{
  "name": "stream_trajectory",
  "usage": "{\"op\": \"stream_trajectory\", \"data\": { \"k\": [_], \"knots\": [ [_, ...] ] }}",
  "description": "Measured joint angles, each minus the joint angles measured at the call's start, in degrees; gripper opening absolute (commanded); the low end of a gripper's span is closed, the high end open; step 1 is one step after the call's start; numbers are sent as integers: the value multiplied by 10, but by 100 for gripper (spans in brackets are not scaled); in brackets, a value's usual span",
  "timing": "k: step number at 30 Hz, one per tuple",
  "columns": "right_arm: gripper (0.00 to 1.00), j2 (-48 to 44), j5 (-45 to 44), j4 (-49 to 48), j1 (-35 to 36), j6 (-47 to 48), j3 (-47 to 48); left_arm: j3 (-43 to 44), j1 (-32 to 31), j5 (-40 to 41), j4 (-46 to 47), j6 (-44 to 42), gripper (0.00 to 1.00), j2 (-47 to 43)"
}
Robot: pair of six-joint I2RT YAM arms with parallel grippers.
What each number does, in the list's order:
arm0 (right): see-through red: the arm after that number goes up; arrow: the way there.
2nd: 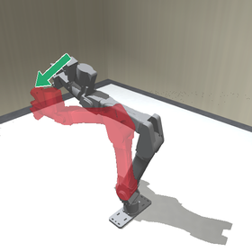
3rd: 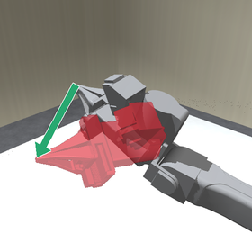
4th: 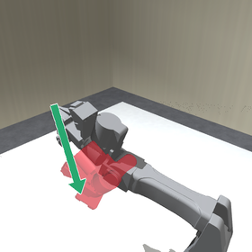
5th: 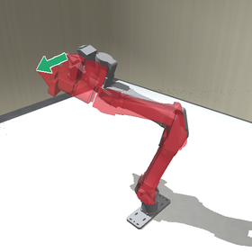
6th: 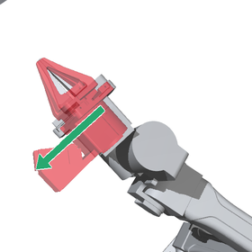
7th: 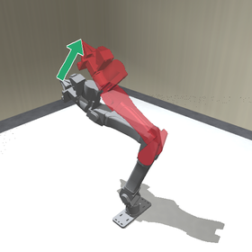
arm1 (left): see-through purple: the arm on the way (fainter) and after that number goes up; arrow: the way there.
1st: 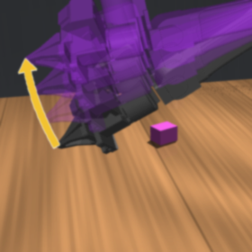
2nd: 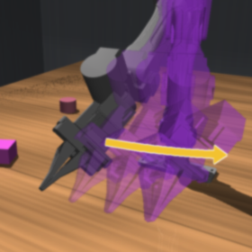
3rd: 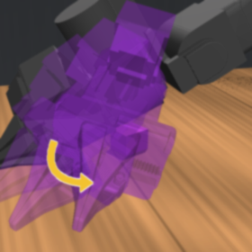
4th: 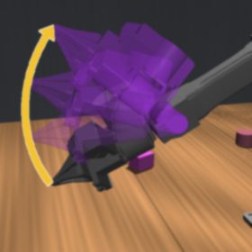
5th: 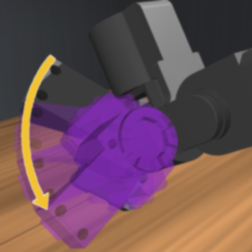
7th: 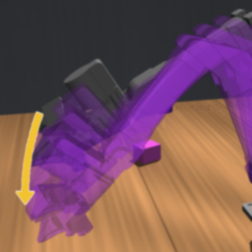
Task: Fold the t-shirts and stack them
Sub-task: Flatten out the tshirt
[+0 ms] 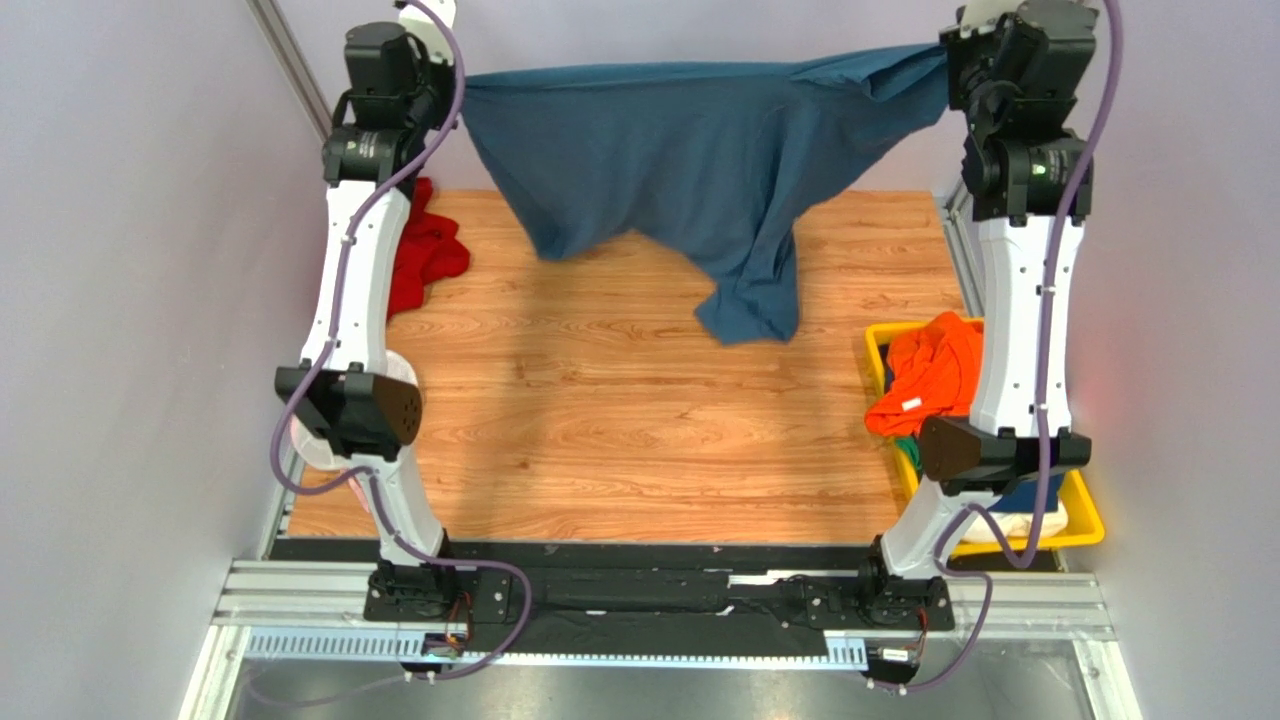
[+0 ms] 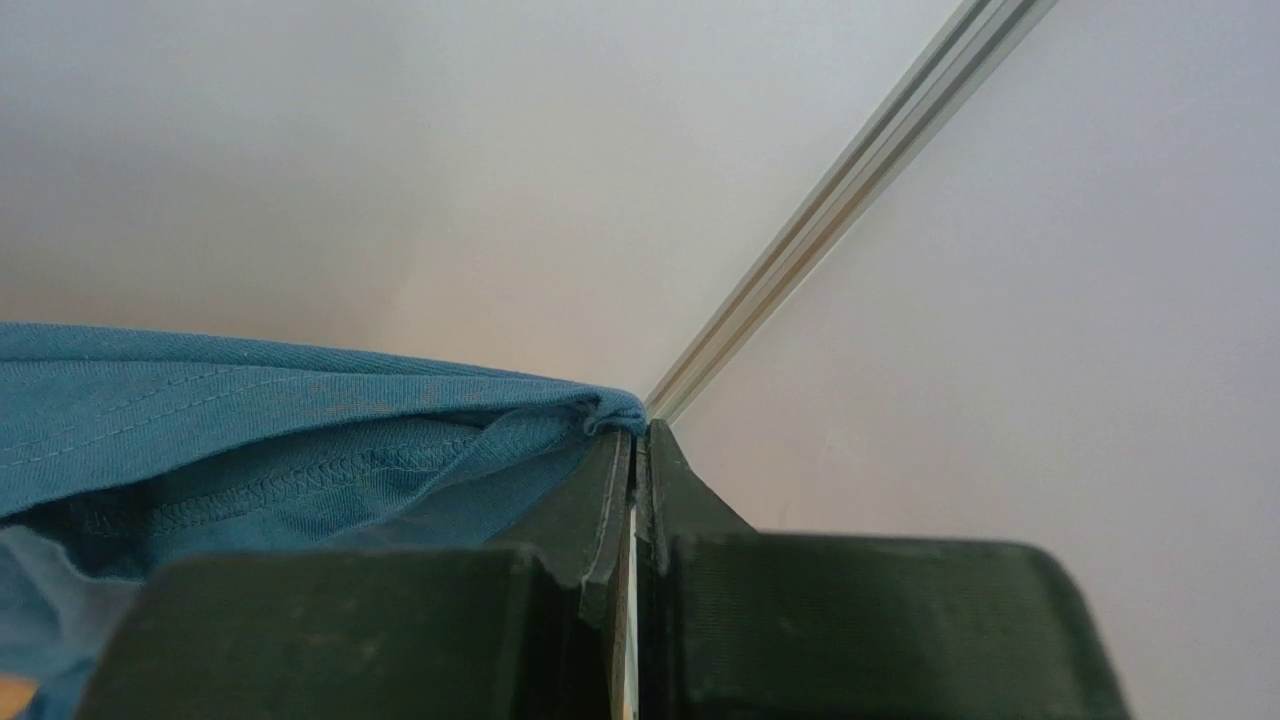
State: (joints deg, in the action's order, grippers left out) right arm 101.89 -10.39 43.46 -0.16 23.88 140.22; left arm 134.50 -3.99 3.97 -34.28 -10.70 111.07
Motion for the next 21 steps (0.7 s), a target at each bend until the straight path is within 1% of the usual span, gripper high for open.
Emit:
{"op": "stream_trajectory", "data": {
  "k": [5,8,10,13,14,15,16,18,20,21],
  "knots": [
    [0,-64,1,-16,0,0,-4,-30,-1,-5,11,1,0,-95],
    [0,-150,4,-33,0,0,-59,-84,0,-11,32,1,0,-194],
    [0,-222,9,-44,-1,-3,-122,-160,1,-17,65,0,0,-283],
    [0,-344,26,-55,-6,-9,-251,-306,5,-35,113,-3,0,-409],
    [0,-383,34,-55,-8,-12,-295,-342,6,-41,120,-4,0,-436],
    [0,-428,45,-53,-9,-14,-349,-402,8,-51,148,-7,0,-471],
    [0,-458,53,-48,-11,-16,-388,-463,10,-63,157,-13,0,-504],
    [0,-522,81,-50,-14,-18,-491,-559,11,-85,169,-25,0,-533],
    [0,-561,108,-28,-16,-18,-575,-647,12,-112,158,-47,0,-535],
    [0,-576,126,-15,-16,-17,-621,-675,12,-120,148,-58,0,-529]
  ]
}}
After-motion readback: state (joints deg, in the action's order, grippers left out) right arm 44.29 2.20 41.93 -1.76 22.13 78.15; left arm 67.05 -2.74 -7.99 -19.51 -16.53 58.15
